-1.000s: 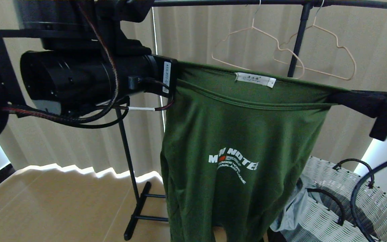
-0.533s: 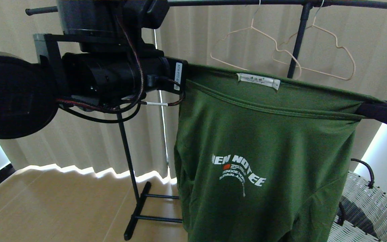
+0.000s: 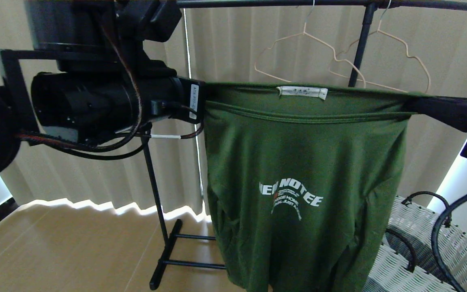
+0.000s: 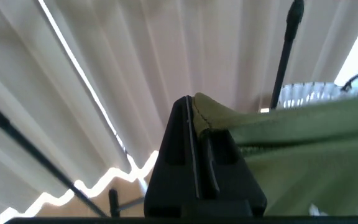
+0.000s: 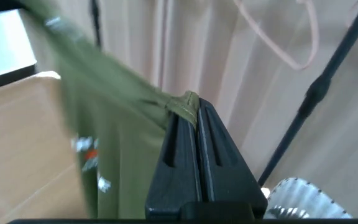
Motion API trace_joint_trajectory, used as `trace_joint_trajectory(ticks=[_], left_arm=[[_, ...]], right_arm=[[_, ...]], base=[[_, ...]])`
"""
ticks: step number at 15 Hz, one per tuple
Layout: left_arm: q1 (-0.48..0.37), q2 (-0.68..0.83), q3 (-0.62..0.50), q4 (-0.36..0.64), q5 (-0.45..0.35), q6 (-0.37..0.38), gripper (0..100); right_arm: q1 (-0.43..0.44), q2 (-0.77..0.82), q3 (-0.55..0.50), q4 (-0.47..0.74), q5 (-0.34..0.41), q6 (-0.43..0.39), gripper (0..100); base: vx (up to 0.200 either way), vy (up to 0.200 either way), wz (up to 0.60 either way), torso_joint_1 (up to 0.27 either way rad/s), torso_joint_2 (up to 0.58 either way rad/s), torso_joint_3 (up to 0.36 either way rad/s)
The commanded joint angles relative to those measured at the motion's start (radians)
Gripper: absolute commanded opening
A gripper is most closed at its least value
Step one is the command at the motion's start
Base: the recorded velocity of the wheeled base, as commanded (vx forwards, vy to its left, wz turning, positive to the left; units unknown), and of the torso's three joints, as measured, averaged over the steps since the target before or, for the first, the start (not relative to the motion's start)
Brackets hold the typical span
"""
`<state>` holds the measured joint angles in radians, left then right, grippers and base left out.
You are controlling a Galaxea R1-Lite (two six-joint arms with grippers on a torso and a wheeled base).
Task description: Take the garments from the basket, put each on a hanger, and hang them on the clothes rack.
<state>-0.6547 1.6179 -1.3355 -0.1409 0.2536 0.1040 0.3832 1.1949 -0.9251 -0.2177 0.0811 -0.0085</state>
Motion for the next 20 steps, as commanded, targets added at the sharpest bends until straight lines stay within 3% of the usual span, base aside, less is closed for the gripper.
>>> trace_joint_trajectory(ticks=[1, 5, 9, 15, 20], left_arm=[[0.0, -0.119, 0.098, 0.001, -0.02, 0.0, 0], [-0.008, -0.271, 0.213, 0.055, -0.178, 0.002, 0], [-0.014, -0.357, 0.279, 0.061, -0.312, 0.002, 0], [-0.049, -0.372, 0.292, 0.06, -0.318, 0.002, 0], [-0.042, -0.351, 0.253, 0.055, -0.315, 0.006, 0]], right_arm=[[-0.026, 0.132, -0.074, -0.04, 0.0, 0.001, 0], [-0.026, 0.279, -0.175, -0.146, 0.006, 0.002, 0], [-0.026, 0.35, -0.267, -0.16, 0.009, 0.004, 0], [-0.021, 0.396, -0.324, -0.158, 0.009, 0.004, 0], [-0.021, 0.327, -0.302, -0.144, 0.002, 0.001, 0]], base=[[0.0, 0.0, 0.0, 0.0, 0.0, 0.0], [0.0, 0.0, 0.0, 0.0, 0.0, 0.0], [0.0, 0.0, 0.0, 0.0, 0.0, 0.0], [0.0, 0.0, 0.0, 0.0, 0.0, 0.0], [0.0, 0.0, 0.0, 0.0, 0.0, 0.0]])
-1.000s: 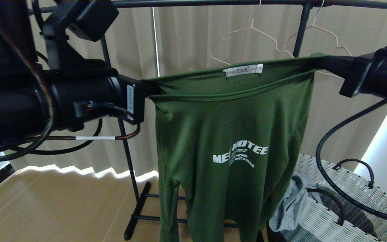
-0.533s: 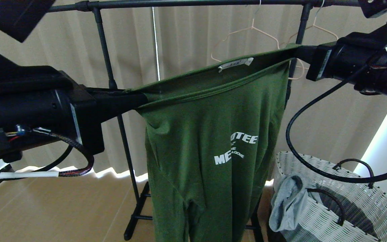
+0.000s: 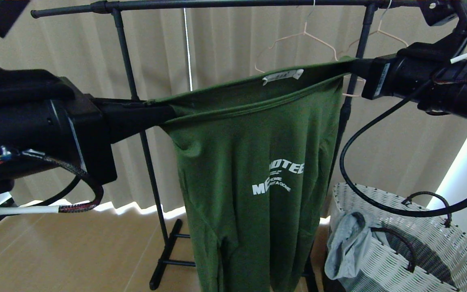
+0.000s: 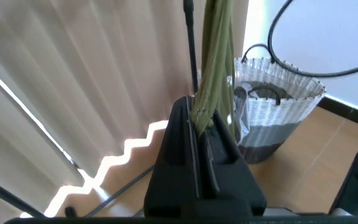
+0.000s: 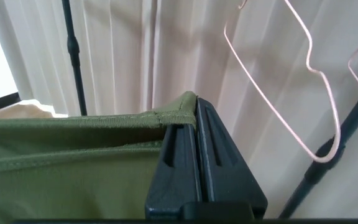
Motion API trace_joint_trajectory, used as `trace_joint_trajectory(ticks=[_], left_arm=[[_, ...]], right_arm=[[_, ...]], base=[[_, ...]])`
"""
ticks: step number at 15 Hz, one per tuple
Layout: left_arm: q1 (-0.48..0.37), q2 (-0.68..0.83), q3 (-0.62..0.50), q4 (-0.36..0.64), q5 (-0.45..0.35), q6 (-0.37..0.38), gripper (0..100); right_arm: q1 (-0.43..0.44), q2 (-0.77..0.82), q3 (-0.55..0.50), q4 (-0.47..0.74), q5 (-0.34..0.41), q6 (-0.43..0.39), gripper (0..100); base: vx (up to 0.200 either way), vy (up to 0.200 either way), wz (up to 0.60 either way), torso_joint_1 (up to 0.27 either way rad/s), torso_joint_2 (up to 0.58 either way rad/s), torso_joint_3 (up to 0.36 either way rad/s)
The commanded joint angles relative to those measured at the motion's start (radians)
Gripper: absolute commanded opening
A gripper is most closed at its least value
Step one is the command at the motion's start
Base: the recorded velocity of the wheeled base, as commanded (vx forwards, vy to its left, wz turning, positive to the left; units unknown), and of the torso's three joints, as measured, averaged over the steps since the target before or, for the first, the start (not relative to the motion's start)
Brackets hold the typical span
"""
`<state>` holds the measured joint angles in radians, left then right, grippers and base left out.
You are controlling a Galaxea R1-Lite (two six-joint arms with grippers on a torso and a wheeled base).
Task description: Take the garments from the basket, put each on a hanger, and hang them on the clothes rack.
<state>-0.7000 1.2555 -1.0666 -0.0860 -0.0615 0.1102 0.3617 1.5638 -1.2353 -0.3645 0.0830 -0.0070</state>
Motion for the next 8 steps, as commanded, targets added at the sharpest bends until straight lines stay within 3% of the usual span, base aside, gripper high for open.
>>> trace_joint_trajectory(ticks=[1, 5, 6, 7, 8], left_arm=[[0.01, 0.033, -0.052, 0.0, 0.003, 0.0, 0], [0.079, 0.159, -0.205, 0.003, 0.017, 0.002, 0], [0.083, 0.203, -0.248, 0.008, 0.077, 0.0, 0], [0.083, 0.206, -0.25, 0.008, 0.081, 0.0, 0], [0.082, 0.274, -0.294, 0.003, 0.21, -0.006, 0]], right_arm=[[-0.003, -0.067, 0.017, 0.004, 0.0, -0.001, 0], [-0.003, -0.206, 0.066, 0.117, 0.0, -0.001, 0], [-0.001, -0.263, 0.088, 0.162, 0.003, -0.001, 0], [-0.001, -0.268, 0.091, 0.164, 0.003, -0.001, 0], [0.037, -0.346, 0.186, 0.22, 0.003, -0.001, 0]], base=[[0.0, 0.0, 0.0, 0.0, 0.0, 0.0], [0.0, 0.0, 0.0, 0.0, 0.0, 0.0], [0.0, 0.0, 0.0, 0.0, 0.0, 0.0], [0.0, 0.0, 0.0, 0.0, 0.0, 0.0], [0.0, 0.0, 0.0, 0.0, 0.0, 0.0]])
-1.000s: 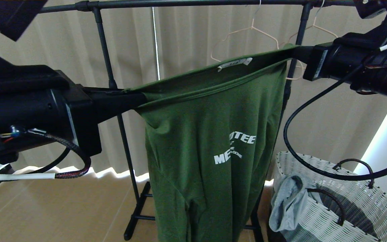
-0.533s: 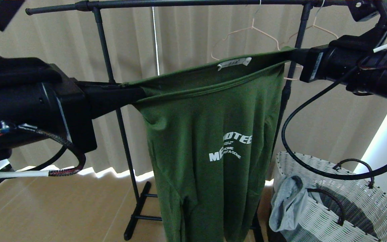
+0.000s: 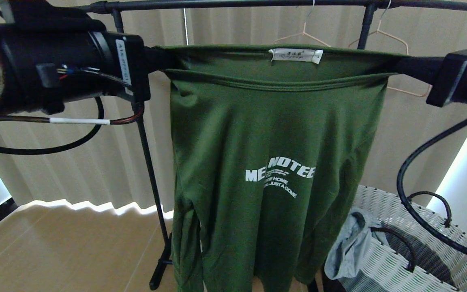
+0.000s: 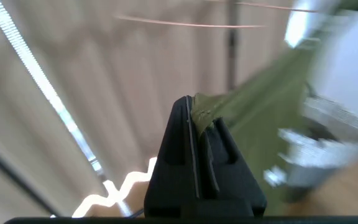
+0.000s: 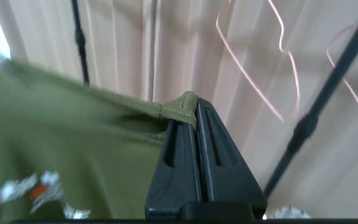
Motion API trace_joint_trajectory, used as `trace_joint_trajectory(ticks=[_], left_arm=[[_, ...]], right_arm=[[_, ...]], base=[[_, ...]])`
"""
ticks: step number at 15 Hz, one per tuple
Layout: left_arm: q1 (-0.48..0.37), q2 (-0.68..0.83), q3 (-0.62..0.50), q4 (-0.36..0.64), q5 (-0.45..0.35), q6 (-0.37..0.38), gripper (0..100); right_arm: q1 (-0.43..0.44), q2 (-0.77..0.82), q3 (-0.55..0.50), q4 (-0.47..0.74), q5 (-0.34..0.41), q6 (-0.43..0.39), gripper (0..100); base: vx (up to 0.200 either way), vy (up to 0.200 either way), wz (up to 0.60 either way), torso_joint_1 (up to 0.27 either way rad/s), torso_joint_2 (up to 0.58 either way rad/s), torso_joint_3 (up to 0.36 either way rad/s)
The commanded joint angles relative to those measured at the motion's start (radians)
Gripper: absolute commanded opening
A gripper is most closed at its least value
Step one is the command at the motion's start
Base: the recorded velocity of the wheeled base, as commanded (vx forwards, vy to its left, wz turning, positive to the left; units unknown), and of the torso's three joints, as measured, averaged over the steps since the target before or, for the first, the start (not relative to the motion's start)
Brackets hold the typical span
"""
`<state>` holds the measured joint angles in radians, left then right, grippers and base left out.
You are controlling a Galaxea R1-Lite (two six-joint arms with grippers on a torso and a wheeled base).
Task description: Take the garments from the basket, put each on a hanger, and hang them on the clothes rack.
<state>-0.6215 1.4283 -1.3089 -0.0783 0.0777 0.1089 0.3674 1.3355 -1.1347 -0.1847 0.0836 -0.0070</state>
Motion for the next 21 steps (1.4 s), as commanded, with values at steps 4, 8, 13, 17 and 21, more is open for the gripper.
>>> trace_joint_trajectory(ticks=[4, 8, 13, 17, 21], left_arm=[[0.003, 0.123, -0.079, 0.0, 0.113, -0.005, 0], [0.003, 0.116, -0.095, -0.003, 0.113, -0.005, 0], [0.003, 0.11, -0.087, -0.008, 0.109, -0.006, 0], [-0.003, 0.098, -0.012, -0.009, 0.111, -0.006, 0], [-0.001, 0.087, -0.012, -0.024, 0.108, -0.005, 0]], right_arm=[[0.065, -0.137, 0.113, 0.034, -0.001, -0.002, 0], [0.064, -0.079, 0.052, 0.031, -0.002, -0.001, 0], [0.044, -0.027, 0.033, -0.039, -0.005, -0.002, 0], [0.044, -0.032, 0.087, -0.039, -0.005, -0.001, 0], [0.044, -0.027, 0.072, -0.044, -0.007, -0.002, 0]], base=[[0.0, 0.0, 0.0, 0.0, 0.0, 0.0], [0.0, 0.0, 0.0, 0.0, 0.0, 0.0], [0.0, 0.0, 0.0, 0.0, 0.0, 0.0], [0.0, 0.0, 0.0, 0.0, 0.0, 0.0], [0.0, 0.0, 0.0, 0.0, 0.0, 0.0]])
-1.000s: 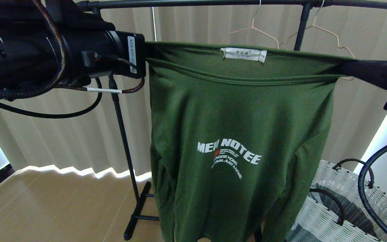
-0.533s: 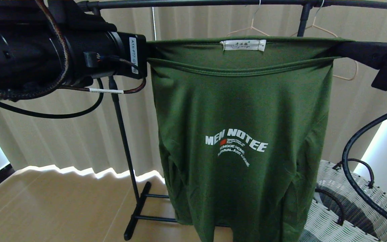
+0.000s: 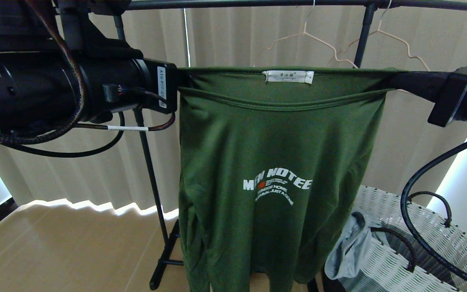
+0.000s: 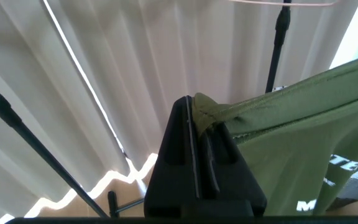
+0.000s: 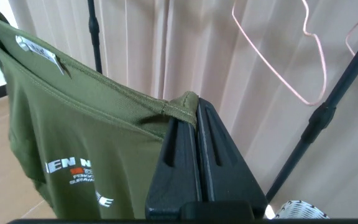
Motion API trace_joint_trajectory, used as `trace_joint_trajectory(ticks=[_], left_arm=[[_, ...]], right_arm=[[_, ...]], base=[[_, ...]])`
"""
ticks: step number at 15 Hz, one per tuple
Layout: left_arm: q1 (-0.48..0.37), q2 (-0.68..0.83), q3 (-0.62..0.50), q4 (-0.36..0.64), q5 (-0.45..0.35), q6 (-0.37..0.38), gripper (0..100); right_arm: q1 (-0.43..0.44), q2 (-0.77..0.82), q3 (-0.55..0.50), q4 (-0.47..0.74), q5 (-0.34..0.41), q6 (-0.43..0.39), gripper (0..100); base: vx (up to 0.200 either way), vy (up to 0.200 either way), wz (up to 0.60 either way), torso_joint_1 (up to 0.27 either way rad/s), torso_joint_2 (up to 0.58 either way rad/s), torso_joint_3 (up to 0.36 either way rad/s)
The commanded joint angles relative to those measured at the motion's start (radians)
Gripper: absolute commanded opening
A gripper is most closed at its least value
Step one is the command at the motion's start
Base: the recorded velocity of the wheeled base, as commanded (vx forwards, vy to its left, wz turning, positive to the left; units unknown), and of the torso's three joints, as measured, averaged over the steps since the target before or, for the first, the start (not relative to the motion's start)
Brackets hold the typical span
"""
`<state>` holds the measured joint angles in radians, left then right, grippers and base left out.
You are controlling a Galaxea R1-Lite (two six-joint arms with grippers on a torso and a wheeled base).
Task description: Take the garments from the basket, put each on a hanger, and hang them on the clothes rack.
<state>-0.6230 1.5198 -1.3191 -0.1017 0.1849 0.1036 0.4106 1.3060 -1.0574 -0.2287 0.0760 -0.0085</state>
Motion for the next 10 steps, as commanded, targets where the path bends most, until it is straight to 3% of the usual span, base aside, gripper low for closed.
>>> trace_joint_trajectory(ticks=[1, 10], left_arm=[[0.0, -0.015, 0.0, -0.001, -0.002, 0.001, 0], [0.0, -0.023, 0.005, -0.001, -0.001, 0.005, 0]], right_arm=[[0.0, 0.001, -0.001, 0.005, 0.001, -0.001, 0], [-0.001, 0.001, -0.001, 0.009, -0.001, -0.001, 0]], base=[[0.0, 0.0, 0.0, 0.0, 0.0, 0.0], [0.0, 0.0, 0.0, 0.0, 0.0, 0.0]])
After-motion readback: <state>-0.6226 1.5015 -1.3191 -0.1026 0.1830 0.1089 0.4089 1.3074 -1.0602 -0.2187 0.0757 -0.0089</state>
